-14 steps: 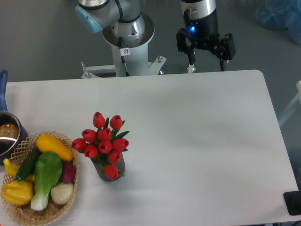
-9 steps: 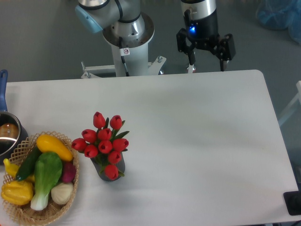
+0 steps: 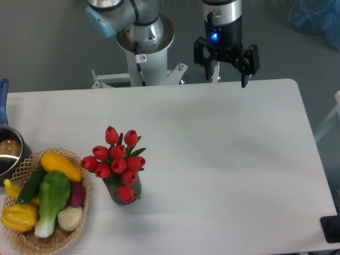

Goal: Pick up the flowers from the vase
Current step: 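Open the gripper wide above the table, then move the open gripper down toward the red tulip stems above the vase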

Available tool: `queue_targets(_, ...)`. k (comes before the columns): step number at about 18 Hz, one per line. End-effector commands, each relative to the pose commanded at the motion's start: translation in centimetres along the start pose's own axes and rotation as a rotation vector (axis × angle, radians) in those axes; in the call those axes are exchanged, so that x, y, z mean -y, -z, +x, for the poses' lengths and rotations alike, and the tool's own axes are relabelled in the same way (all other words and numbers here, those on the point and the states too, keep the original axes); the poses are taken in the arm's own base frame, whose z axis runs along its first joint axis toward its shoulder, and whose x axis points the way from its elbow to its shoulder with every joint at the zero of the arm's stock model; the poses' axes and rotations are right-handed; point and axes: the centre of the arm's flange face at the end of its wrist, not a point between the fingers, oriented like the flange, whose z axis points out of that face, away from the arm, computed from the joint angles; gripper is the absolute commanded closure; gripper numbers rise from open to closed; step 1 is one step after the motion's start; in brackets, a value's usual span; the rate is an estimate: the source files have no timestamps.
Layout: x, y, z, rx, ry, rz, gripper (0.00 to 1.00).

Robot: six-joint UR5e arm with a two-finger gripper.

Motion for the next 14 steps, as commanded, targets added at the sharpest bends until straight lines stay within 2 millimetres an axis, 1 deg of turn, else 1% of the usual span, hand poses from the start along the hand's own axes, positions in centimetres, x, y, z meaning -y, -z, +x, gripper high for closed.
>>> queue_targets(4, 0.3, 0.1, 0.4, -0.02, 0.001, 0.032, 0.0)
queue_targets(7, -0.4, -0.9, 2.7, -0.039, -0.014, 0.021, 0.0)
queue_targets(9, -0.6, -1.0, 3.0, -0.045, -0.012, 0.022, 0.0)
queue_targets(11, -0.3, -1.3, 3.7, -0.069, -0.01, 0.036, 0.0)
queue_targets(12, 0.3, -1.8, 4.5, -0.108, -0.014, 0.065, 0.0)
queue_targets(13, 0.5, -2.1, 5.0, -0.138, -0.012, 0.091, 0.0)
queue_targets(14, 0.5, -2.7, 5.4, -0.164, -0.008, 0.096, 0.0)
